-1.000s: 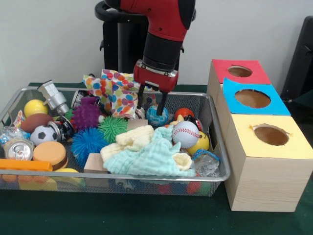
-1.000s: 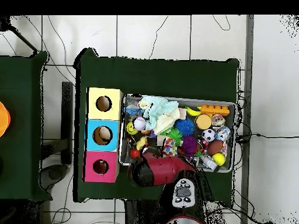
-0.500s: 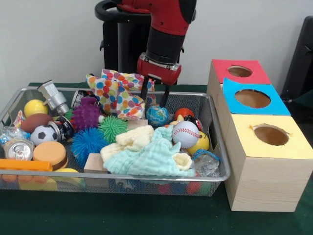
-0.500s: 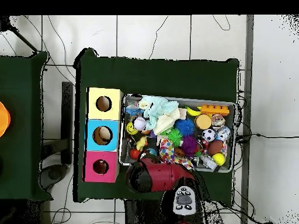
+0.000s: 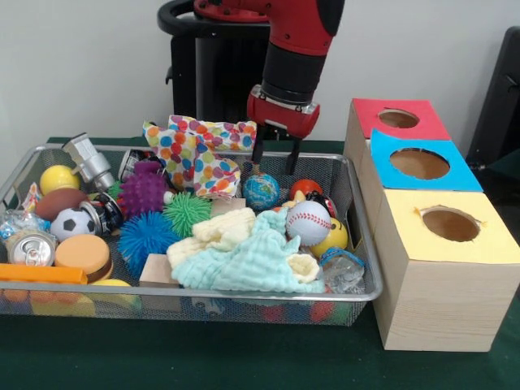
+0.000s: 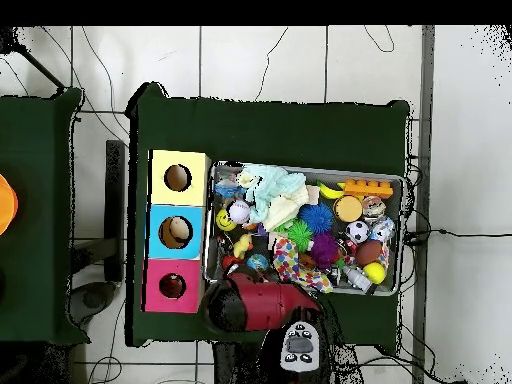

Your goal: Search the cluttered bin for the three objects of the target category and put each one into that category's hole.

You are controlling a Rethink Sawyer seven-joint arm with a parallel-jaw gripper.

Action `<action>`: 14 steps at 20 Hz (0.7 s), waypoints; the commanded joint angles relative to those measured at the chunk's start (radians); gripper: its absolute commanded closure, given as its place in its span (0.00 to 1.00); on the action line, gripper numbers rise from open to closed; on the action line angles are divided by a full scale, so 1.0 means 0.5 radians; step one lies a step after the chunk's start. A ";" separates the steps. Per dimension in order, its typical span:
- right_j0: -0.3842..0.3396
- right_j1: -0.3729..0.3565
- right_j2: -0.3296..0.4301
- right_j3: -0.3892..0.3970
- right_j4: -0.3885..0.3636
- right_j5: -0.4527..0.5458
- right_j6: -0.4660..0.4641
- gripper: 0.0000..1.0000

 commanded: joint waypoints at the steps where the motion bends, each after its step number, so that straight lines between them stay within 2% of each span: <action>1: 0.015 0.011 0.246 0.008 0.176 0.102 0.298 0.00; 9: -0.024 0.061 0.302 -0.021 0.224 -0.028 0.288 0.00; 14: -0.019 0.032 0.287 -0.044 0.228 0.027 0.264 0.00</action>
